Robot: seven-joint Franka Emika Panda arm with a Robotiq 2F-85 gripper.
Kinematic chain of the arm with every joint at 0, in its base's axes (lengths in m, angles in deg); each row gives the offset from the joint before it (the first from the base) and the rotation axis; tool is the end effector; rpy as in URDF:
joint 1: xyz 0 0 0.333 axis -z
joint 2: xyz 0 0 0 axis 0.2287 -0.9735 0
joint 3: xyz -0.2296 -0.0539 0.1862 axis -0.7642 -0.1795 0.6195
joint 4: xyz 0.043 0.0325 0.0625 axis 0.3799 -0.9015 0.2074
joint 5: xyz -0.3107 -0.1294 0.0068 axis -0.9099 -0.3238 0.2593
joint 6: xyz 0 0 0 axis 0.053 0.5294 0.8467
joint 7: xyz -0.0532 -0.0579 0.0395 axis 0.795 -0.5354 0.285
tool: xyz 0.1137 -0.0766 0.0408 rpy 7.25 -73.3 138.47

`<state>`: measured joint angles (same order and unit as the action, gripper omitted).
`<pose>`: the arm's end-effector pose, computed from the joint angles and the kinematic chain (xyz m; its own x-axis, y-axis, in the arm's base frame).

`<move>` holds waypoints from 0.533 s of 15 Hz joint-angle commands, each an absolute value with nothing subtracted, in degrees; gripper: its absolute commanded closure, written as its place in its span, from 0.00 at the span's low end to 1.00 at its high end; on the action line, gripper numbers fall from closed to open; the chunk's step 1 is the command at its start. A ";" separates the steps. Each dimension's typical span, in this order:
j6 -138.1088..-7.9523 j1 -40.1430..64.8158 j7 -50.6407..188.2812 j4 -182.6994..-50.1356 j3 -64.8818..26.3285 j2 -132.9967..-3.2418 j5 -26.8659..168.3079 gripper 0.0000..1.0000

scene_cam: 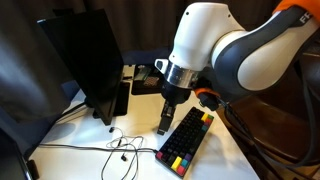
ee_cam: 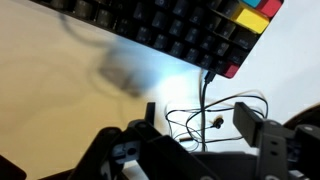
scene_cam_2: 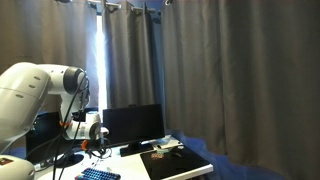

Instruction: Press a key on the keyboard

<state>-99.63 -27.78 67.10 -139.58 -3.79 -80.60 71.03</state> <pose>0.3678 0.4745 0.2323 0.6272 0.7216 0.2933 0.7688 -0.6339 -0.0845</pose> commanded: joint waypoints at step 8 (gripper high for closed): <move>-90.17 -15.50 58.96 -148.50 7.69 -66.86 74.29 0.00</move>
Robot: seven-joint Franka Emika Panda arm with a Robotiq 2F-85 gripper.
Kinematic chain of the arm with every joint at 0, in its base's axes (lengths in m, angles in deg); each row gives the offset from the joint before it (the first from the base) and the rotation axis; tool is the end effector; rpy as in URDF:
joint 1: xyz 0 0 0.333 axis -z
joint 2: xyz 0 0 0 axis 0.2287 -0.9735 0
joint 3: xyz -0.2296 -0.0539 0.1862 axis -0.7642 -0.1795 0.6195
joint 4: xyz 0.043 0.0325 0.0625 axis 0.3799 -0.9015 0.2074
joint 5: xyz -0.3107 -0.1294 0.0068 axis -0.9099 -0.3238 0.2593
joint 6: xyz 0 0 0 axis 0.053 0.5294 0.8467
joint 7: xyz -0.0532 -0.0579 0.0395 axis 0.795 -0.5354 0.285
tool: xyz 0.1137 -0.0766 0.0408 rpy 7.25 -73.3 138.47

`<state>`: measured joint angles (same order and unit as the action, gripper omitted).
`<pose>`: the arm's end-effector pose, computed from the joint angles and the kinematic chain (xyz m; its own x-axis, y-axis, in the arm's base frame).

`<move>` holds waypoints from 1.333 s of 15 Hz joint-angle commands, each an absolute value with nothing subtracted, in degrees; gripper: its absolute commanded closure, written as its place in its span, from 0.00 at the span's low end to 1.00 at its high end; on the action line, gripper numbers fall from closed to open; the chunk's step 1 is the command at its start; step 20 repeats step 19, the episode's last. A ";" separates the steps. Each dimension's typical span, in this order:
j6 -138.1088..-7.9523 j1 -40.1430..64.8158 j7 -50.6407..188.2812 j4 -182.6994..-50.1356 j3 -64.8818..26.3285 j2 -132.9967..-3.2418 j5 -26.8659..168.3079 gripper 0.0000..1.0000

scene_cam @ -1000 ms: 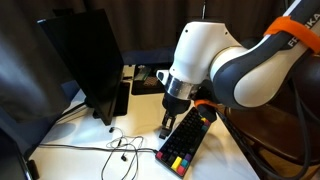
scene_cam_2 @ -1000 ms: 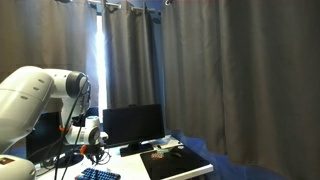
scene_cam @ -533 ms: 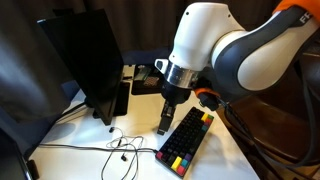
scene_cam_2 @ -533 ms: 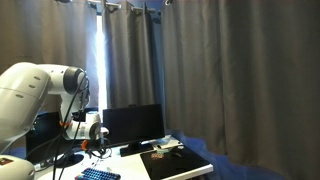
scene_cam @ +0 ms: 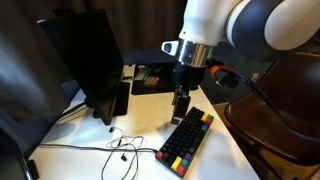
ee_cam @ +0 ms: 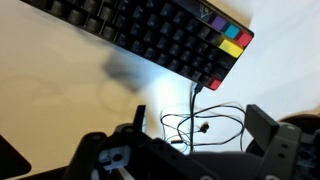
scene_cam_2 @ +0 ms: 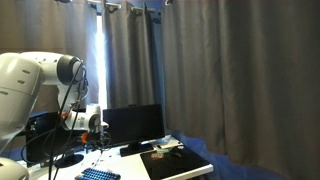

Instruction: Press a key on the keyboard

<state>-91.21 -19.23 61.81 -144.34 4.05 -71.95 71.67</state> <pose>0.3552 0.4451 0.2760 0.5793 0.7810 0.2335 0.8121 -0.5777 -0.0826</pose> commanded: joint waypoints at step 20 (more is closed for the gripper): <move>-91.17 -11.16 51.58 -157.53 11.21 -53.07 82.56 0.00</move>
